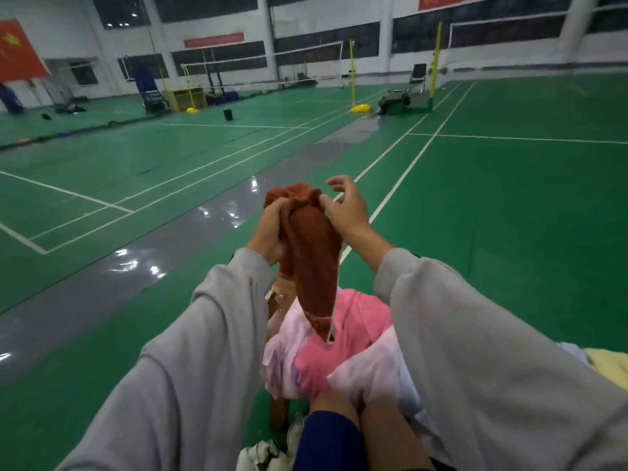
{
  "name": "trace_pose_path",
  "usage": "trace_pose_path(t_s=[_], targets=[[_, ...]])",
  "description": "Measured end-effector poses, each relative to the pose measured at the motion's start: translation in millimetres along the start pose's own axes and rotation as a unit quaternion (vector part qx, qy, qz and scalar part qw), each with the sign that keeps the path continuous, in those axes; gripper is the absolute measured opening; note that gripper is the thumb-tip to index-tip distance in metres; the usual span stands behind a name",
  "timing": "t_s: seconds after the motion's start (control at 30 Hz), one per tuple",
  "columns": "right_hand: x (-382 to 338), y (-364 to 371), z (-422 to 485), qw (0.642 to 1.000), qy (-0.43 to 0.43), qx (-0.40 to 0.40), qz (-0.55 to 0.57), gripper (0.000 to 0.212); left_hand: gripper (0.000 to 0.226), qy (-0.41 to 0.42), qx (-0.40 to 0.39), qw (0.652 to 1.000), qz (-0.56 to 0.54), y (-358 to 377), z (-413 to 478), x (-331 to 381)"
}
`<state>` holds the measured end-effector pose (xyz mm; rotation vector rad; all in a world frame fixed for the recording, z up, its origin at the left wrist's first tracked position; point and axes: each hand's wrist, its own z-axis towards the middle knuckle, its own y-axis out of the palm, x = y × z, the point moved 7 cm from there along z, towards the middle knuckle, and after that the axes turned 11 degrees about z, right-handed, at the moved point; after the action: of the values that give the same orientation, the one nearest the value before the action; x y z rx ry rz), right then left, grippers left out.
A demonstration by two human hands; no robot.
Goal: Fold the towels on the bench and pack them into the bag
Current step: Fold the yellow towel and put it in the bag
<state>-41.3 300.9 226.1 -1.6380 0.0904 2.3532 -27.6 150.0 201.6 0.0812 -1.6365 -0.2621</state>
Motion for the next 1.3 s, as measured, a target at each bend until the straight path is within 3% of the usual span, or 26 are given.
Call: trace_pose_path(t_s=[0.07,0.1,0.13,0.2,0.27,0.37,0.43,0.53,0.6,0.67,0.77,0.83,0.9,0.97,1.1,1.23,1.3], targets=[[43.6,-29.9,-6.5,0.973,0.225,0.025,0.036,0.057,0.025,0.020,-0.022,0.999,-0.039,17.0,-9.0,18.7],[63.5,-33.4,-19.9,0.938,0.335,-0.026,0.087,0.066,0.026,0.028,-0.045,0.997,-0.050,26.8,-12.5,25.3],[73.9,-33.7,-35.3,0.898,0.405,-0.094,0.142,0.073,0.027,0.025,-0.066,0.997,-0.043,36.9,-15.4,28.0],[75.3,-37.7,-55.9,0.843,0.450,-0.153,0.254,0.079,0.025,-0.007,-0.100,0.995,0.018,54.2,-17.7,19.3],[63.4,-46.9,-60.1,0.841,0.417,-0.155,0.309,0.070,0.027,-0.054,-0.093,0.989,0.104,61.3,-16.2,1.3],[47.6,-74.0,-49.4,0.887,0.330,-0.120,0.299,0.038,0.039,-0.056,-0.118,0.983,0.126,71.2,-12.3,-14.4],[42.6,-99.1,-39.3,0.908,0.285,-0.078,0.297,0.046,0.047,-0.026,-0.126,0.988,0.081,74.3,-6.8,-15.5],[30.7,-136.6,-28.5,0.903,0.191,0.047,0.383,0.062,0.032,0.046,-0.049,0.998,0.009,73.1,8.3,-13.5],[37.7,-138.8,-31.9,0.907,0.216,0.061,0.356,0.081,0.035,0.040,0.012,0.998,0.041,77.1,16.3,-28.7],[58.9,-140.7,-32.4,0.924,0.258,0.074,0.272,0.094,0.043,-0.014,0.073,0.984,0.162,79.9,19.4,-50.0],[54.1,-139.5,-29.0,0.921,0.283,0.036,0.265,0.039,0.095,-0.095,0.039,0.931,0.350,95.9,5.5,-69.8],[34.8,-139.9,-25.8,0.926,0.278,0.010,0.255,0.026,0.083,-0.082,-0.013,0.920,0.382,113.8,-1.4,-69.5],[24.7,-138.4,-20.5,0.943,0.245,-0.006,0.225,0.029,0.073,-0.096,-0.136,0.951,0.262,145.7,-11.7,-72.4],[17.6,-136.6,-18.5,0.955,0.209,-0.008,0.209,0.035,0.070,-0.078,-0.210,0.963,0.150,167.0,-15.6,-74.2],[16.9,-149.1,-14.0,0.947,0.198,0.053,0.246,0.027,0.050,-0.025,-0.122,0.989,0.084,153.4,6.9,-81.9],[20.3,-171.2,-11.4,0.940,0.227,0.043,0.251,0.023,0.036,-0.047,-0.074,0.995,0.055,126.9,25.2,-90.4],[24.1,-184.5,-8.5,0.930,0.234,0.077,0.272,0.017,0.012,-0.067,0.051,0.995,0.062,96.9,35.5,-91.6]])
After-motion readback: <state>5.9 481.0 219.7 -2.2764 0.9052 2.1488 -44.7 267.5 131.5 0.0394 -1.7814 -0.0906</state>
